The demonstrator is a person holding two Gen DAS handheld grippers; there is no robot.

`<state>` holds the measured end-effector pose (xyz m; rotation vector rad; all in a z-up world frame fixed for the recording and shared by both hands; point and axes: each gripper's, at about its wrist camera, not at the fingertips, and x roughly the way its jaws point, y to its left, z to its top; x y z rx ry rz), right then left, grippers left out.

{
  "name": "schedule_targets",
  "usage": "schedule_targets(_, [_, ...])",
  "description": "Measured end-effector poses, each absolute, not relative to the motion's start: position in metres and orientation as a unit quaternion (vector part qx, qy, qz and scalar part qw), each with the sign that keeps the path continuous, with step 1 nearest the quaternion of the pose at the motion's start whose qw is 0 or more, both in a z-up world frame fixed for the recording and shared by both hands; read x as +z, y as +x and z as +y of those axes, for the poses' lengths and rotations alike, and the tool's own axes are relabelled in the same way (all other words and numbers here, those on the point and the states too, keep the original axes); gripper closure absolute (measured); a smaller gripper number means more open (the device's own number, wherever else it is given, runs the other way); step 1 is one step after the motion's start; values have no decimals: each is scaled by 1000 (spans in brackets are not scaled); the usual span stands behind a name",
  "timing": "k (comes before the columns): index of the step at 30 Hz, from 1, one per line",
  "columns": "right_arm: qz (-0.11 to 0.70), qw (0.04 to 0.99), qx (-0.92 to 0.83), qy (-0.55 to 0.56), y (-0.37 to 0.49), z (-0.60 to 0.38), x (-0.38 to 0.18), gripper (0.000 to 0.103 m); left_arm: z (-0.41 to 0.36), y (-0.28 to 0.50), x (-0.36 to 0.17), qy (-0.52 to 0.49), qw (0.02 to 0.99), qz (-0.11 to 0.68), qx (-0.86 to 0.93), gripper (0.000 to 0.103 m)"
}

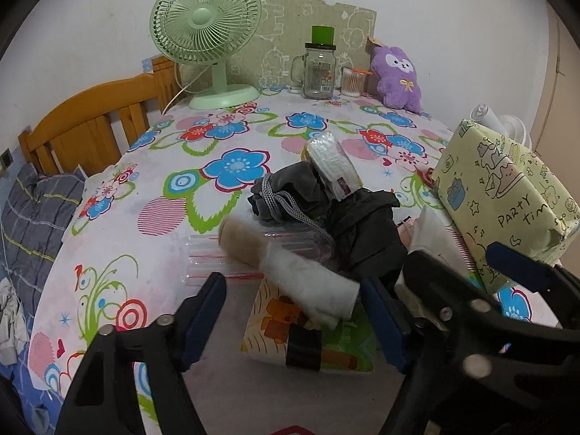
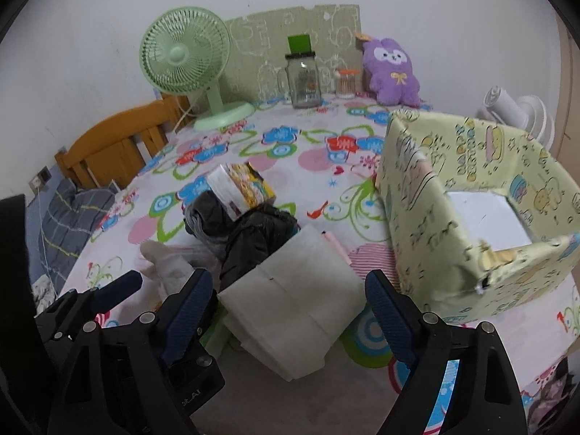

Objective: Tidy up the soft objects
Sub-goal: 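Move both tools down toward the pile of soft items, then grasp the white towel with the right tool while the left tool grasps the white cloth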

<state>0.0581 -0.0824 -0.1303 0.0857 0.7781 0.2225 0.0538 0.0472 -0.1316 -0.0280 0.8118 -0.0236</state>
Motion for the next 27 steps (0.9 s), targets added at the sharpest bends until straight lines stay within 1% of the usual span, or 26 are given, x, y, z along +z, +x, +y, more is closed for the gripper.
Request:
schedule_targets(2, [386, 915, 109, 43, 61, -80, -135, 15, 47, 57, -135, -14, 916, 402, -13, 37])
schedule_targets(5, [398, 910, 107, 44, 67, -78, -142, 15, 48, 59, -139, -15, 914, 405, -15, 39])
schedule_targets(6, [403, 908, 107, 48, 69, -78, -144, 19, 47, 58, -139, -13, 915, 403, -15, 40])
schedule_targets(8, [408, 905, 108, 58, 71, -80, -147, 21, 43, 57, -138, -6, 916, 401, -18, 47])
schedule_targets(10, [410, 904, 109, 58, 72, -79, -148, 25, 40, 56, -138, 6, 918, 397, -15, 47])
schedule_targets(12, [411, 903, 112, 55, 71, -78, -149, 34, 39, 56, -138, 11, 919, 395, -13, 47])
schedule_targets(13, [412, 902, 115, 55, 71, -77, -149, 37, 39, 56, -138, 9, 919, 394, -15, 49])
schedule_targets(15, [414, 900, 121, 59, 71, -76, -149, 49, 39, 56, -138, 9, 918, 395, -15, 50])
schedule_targets(16, [417, 898, 124, 62, 71, -76, -149, 51, 38, 55, -138, 14, 919, 394, -13, 50])
schedule_targets(18, [419, 896, 130, 66, 71, -75, -149, 60, 36, 55, -138, 21, 920, 391, -11, 51])
schedule_targets(19, [419, 896, 132, 64, 70, -74, -149, 62, 35, 54, -138, 23, 920, 390, -10, 52])
schedule_targets(20, [418, 896, 132, 62, 70, -73, -148, 69, 36, 54, -138, 23, 921, 390, -9, 56])
schedule_targets(21, [418, 897, 129, 59, 70, -73, -148, 79, 36, 53, -138, 21, 920, 390, -9, 57])
schedule_targets(23, [420, 897, 127, 62, 71, -75, -149, 83, 37, 54, -137, 17, 921, 390, -8, 65])
schedule_targets(27, [422, 895, 126, 65, 71, -78, -149, 88, 39, 53, -136, 16, 921, 390, 0, 76])
